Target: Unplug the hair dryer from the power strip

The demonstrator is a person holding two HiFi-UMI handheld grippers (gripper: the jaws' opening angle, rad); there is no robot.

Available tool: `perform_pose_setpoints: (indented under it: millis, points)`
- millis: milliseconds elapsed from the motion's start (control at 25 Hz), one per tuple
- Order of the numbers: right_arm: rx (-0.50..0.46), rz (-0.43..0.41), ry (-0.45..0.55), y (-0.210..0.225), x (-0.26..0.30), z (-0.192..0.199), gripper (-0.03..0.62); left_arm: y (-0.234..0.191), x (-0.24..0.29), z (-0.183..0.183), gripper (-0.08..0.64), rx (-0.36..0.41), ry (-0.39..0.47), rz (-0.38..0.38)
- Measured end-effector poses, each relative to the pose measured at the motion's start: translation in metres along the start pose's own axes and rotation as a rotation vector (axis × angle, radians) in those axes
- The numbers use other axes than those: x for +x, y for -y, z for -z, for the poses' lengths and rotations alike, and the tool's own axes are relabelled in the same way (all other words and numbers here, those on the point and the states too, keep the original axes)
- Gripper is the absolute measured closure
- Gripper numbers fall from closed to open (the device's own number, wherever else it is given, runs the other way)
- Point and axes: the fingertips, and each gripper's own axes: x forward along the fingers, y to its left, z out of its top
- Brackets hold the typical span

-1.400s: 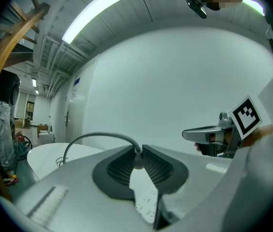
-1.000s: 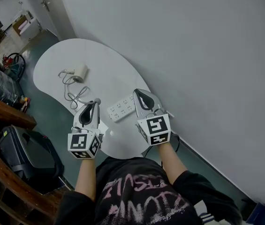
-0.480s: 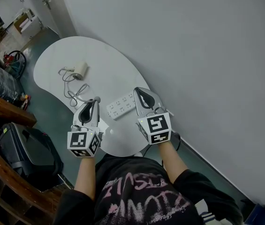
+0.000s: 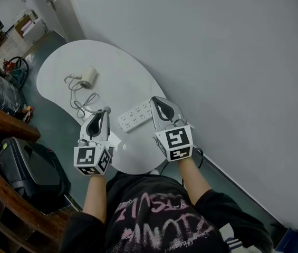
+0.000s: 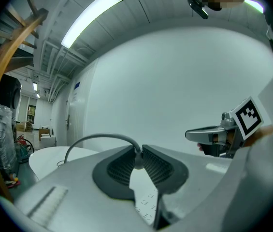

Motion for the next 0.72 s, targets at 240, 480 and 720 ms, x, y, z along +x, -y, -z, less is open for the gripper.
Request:
perform_pose_setpoints:
  millis: [240, 480, 720]
  points:
    - [0.000, -0.001, 0.004, 0.0021, -0.0028, 0.0031, 0.584, 0.0029, -0.0005, 0.0026, 0.509, 0.003, 0.000, -0.004]
    - [0.001, -0.008, 0.017, 0.0031, -0.0035, 0.0018, 0.584, 0.0003, -0.0021, 0.0034, 0.509, 0.006, 0.002, -0.021]
    - [0.003, -0.014, 0.025, 0.0032, -0.0049, 0.0016, 0.584, -0.0001, -0.0051, 0.0018, 0.509, 0.006, 0.011, -0.034]
